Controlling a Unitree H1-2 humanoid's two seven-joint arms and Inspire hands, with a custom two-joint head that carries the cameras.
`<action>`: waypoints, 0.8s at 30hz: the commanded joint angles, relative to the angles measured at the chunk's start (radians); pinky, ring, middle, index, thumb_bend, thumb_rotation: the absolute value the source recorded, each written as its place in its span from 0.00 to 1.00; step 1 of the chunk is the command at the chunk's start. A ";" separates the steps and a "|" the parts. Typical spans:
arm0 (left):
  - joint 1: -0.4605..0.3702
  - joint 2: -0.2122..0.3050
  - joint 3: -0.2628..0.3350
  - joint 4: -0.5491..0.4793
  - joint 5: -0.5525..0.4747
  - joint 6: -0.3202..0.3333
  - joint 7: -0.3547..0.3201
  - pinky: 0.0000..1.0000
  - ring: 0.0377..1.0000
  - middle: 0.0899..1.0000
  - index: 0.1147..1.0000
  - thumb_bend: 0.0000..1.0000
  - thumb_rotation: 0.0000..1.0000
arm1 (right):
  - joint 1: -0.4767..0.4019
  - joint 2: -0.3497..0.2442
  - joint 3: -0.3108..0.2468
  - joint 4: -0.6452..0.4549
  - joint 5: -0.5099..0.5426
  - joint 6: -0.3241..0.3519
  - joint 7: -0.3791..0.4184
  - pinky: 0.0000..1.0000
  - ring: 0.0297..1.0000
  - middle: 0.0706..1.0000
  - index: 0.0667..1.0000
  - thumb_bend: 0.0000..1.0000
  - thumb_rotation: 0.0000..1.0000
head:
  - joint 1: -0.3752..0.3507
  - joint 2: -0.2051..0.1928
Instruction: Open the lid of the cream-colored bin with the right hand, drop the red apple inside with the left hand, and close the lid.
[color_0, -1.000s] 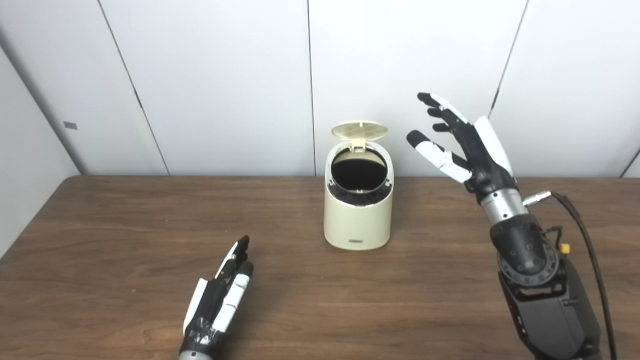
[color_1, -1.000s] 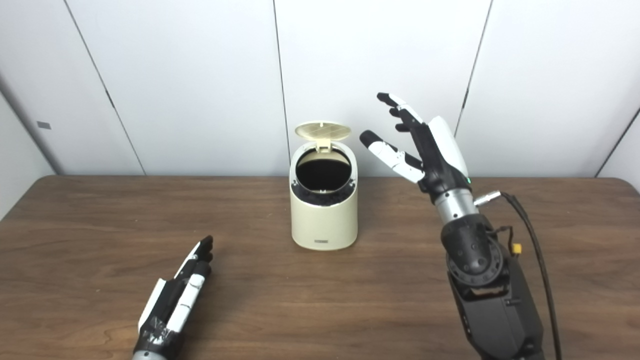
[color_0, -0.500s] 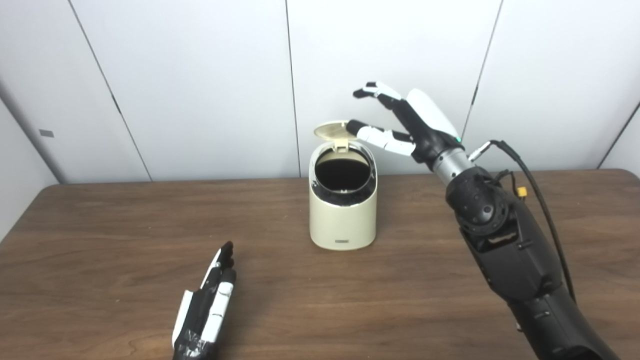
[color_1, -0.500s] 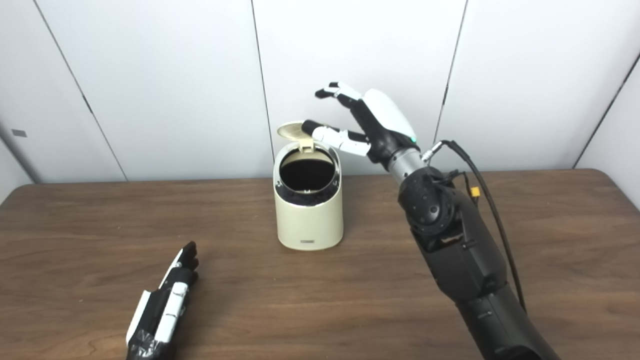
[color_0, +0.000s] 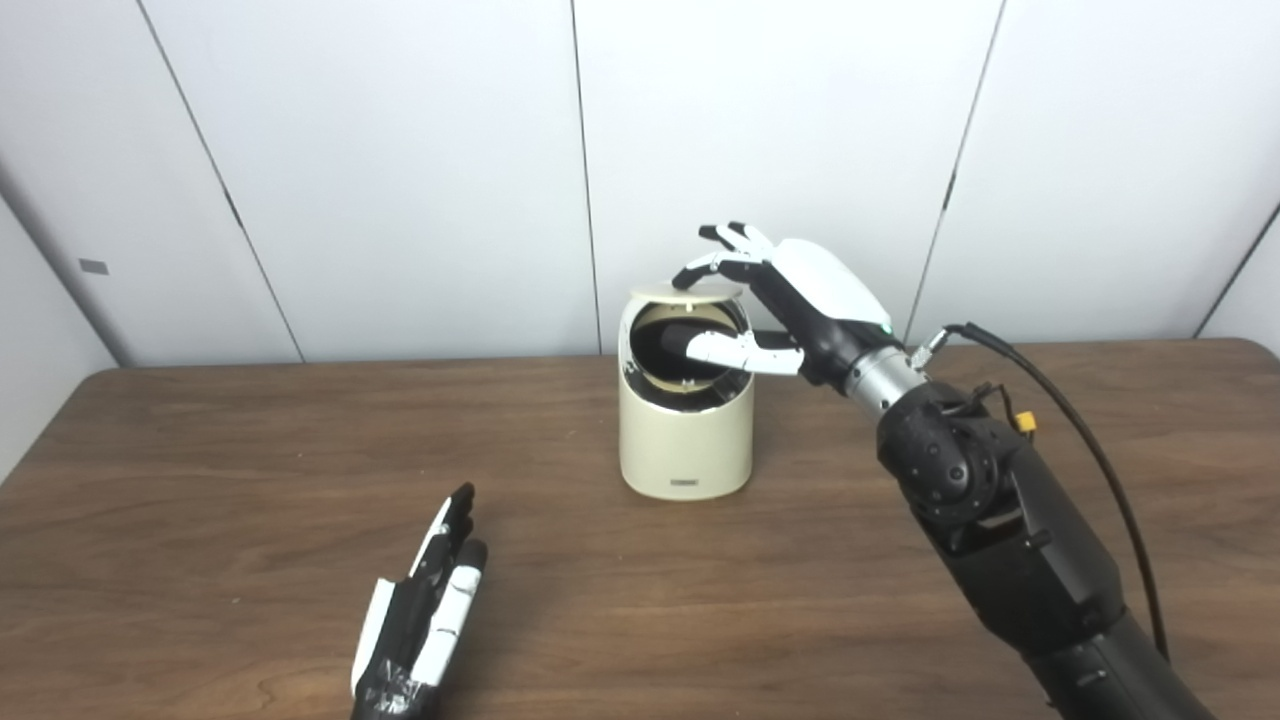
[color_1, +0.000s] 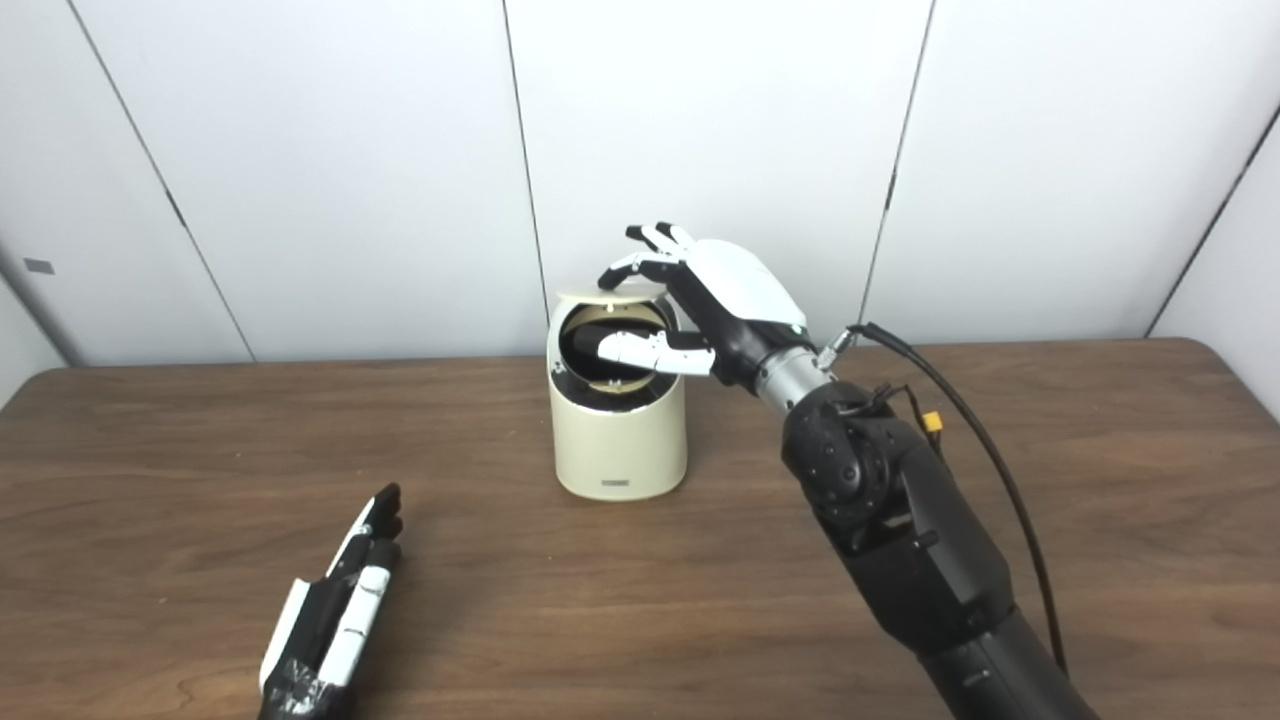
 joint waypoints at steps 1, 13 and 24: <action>-0.011 0.003 -0.010 -0.007 0.009 -0.019 -0.006 0.99 1.00 1.00 1.00 0.61 0.84 | -0.022 -0.020 -0.017 -0.045 -0.005 -0.029 -0.003 0.92 1.00 0.95 0.69 0.56 0.90 | -0.001 0.002; -0.017 0.001 -0.002 -0.015 -0.029 -0.012 -0.014 0.95 1.00 1.00 1.00 0.62 0.81 | 0.049 -0.050 -0.017 -0.098 -0.038 -0.005 0.050 0.98 1.00 0.95 0.70 0.57 0.93 | 0.005 0.018; -0.016 -0.004 0.005 -0.024 -0.042 -0.012 -0.014 0.93 1.00 1.00 1.00 0.63 0.80 | 0.072 -0.050 0.048 -0.084 -0.135 -0.071 0.044 0.97 1.00 0.94 0.69 0.54 0.84 | 0.005 0.033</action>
